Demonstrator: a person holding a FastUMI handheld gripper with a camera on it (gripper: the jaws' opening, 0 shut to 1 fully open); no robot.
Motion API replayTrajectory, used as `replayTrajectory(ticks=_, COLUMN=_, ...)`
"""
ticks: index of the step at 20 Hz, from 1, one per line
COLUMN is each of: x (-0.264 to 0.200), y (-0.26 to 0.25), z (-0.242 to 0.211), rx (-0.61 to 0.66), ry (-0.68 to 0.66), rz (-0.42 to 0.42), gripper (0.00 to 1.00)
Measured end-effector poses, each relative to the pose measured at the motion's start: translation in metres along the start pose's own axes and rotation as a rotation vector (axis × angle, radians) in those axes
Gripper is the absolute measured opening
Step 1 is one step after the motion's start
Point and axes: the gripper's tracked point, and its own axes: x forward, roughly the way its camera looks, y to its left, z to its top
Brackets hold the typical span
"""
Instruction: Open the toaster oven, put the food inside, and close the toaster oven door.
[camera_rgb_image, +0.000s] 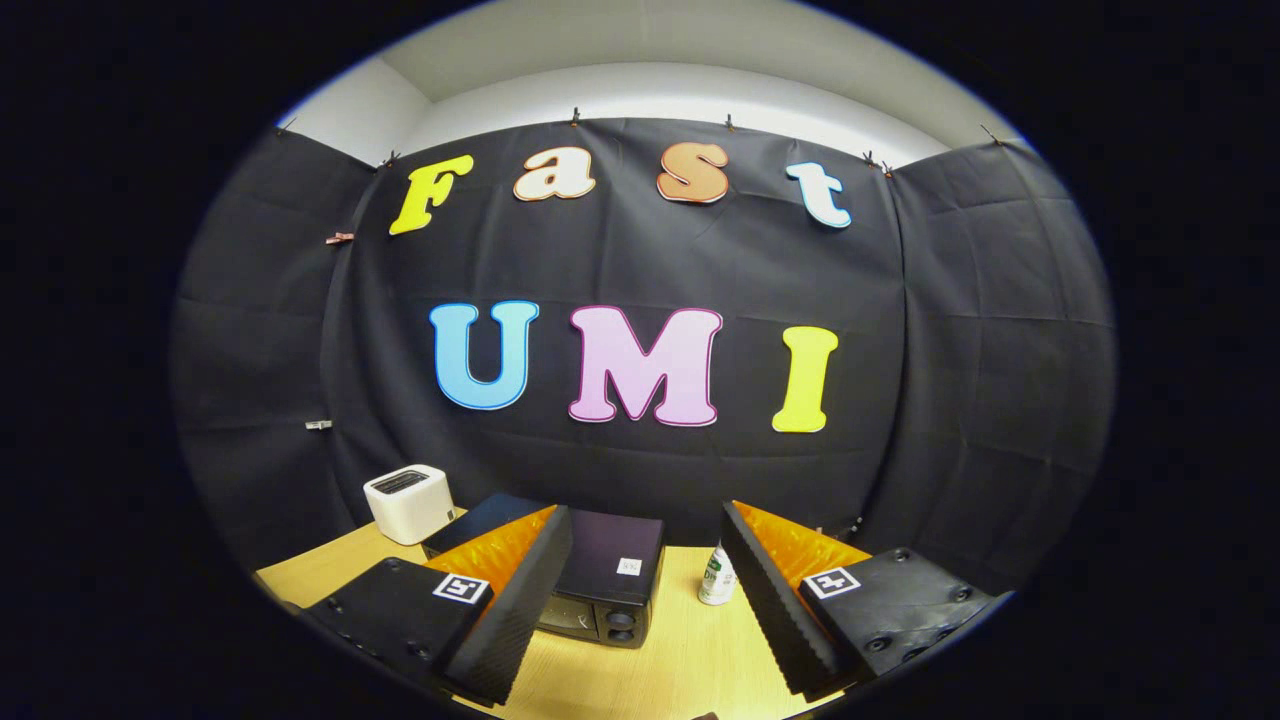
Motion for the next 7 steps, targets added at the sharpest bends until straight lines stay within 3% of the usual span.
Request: replayTrajectory(ticks=7, x=-0.002, y=-0.022, z=0.003, rx=0.010, ry=0.002, rz=-0.014, gripper=0.98)
